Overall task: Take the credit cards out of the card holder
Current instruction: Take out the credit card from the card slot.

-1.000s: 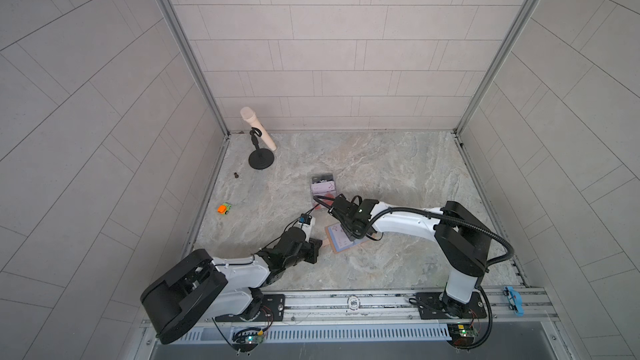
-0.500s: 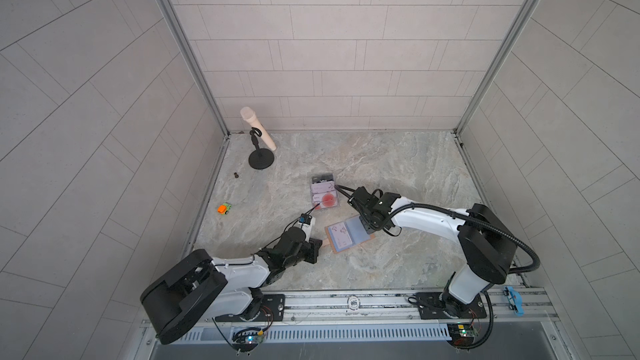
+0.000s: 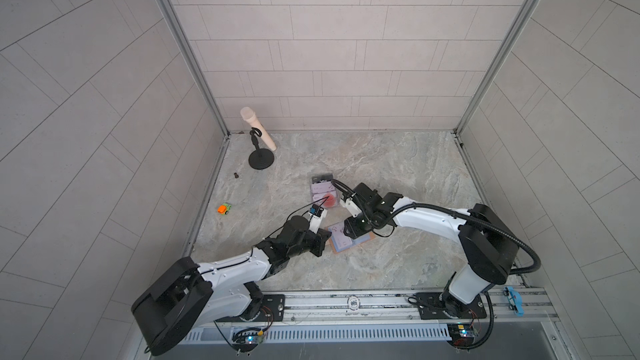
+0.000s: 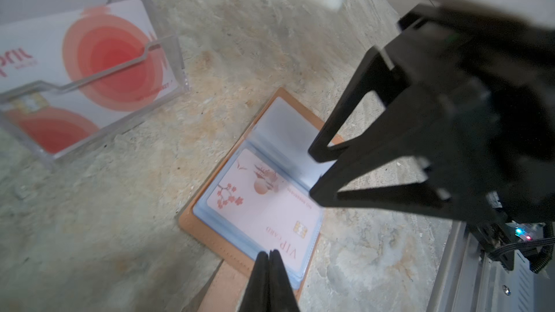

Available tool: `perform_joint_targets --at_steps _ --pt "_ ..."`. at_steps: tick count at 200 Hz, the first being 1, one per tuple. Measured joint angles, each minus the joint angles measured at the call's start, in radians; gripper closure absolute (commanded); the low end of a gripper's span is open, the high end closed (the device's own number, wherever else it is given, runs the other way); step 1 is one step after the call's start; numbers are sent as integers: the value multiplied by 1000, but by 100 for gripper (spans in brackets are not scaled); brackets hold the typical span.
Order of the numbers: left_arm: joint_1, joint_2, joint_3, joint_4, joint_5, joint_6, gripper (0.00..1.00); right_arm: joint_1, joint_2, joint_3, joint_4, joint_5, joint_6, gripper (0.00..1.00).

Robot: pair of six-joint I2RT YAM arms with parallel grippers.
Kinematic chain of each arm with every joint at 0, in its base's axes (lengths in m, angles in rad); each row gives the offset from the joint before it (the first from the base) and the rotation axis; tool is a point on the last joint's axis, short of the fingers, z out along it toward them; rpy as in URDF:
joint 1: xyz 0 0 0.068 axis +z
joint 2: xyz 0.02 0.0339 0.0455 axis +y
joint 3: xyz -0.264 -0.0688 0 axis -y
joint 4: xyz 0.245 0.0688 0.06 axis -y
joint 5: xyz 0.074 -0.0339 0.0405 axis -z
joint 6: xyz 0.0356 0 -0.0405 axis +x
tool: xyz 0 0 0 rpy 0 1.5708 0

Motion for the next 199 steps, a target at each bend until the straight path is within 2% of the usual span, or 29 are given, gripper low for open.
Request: perform_joint_targets --at_steps 64,128,199 --pt "-8 171 4 71 31 29 98 -24 80 0 64 -55 55 59" --pt "-29 243 4 123 24 27 100 -49 84 -5 84 -71 71 59" --pt "-29 273 4 167 15 25 100 -126 92 -71 208 -253 111 59"
